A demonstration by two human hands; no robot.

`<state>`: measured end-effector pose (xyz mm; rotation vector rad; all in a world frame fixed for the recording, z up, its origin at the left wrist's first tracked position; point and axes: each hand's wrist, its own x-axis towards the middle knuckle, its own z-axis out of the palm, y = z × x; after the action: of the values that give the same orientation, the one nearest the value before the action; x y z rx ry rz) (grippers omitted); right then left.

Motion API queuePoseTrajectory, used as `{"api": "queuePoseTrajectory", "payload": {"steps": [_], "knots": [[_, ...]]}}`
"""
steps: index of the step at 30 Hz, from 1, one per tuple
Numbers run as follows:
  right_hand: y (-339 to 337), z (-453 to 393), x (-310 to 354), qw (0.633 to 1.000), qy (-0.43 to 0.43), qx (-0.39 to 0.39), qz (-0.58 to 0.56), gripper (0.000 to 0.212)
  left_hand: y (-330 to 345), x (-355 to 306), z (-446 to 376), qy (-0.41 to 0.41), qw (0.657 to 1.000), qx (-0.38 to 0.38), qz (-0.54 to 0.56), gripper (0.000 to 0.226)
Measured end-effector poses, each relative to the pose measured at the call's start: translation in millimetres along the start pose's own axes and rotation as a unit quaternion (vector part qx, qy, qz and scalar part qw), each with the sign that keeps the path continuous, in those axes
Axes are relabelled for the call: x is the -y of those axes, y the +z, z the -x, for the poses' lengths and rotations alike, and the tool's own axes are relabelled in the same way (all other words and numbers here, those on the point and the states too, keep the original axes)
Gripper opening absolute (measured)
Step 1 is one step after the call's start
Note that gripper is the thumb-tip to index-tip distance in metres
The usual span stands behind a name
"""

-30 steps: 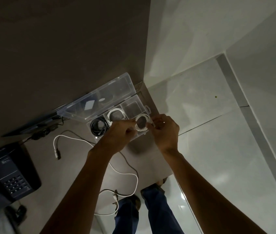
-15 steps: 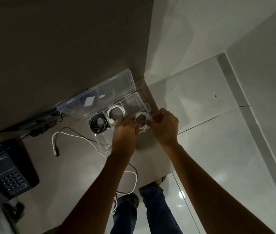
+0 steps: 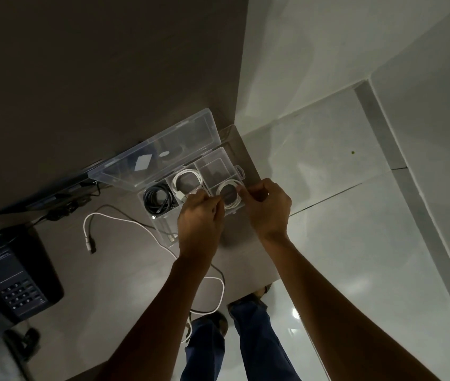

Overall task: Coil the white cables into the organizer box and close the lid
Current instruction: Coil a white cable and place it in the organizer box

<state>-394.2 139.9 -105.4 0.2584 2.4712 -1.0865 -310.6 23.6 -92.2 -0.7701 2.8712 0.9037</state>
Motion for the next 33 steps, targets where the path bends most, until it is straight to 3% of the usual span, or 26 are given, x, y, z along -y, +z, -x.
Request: {"api": "queuePoseTrajectory", "payload": {"steps": [5,10,14,26,30,33], "knots": [[1,-2,6,0.998,-0.01,-0.009,0.064,0.029,8,-9,-6,-0.062,0.998,-0.002,-0.02,0.024],[0,1,10,1.0,-0.001,-0.016,-0.008,0.026,4,-13,-12,-0.106,0.993,0.001,0.046,0.019],[-2,5,8,0.996,0.021,0.006,-0.088,0.033,-2,-16,-9,-0.096,0.99,-0.038,0.1,0.017],[-9,13,2,0.994,-0.047,0.012,-0.101,0.046,-2,-6,-2,-0.101,0.977,-0.049,0.179,0.022],[-13,19,-2,0.989,-0.094,0.007,-0.114,0.04,-5,-4,-1,-0.115,0.96,-0.051,0.251,0.023],[-15,23,-7,0.983,-0.129,0.0,-0.133,0.031,-7,-5,-2,-0.177,0.923,-0.058,0.337,0.032]]}}
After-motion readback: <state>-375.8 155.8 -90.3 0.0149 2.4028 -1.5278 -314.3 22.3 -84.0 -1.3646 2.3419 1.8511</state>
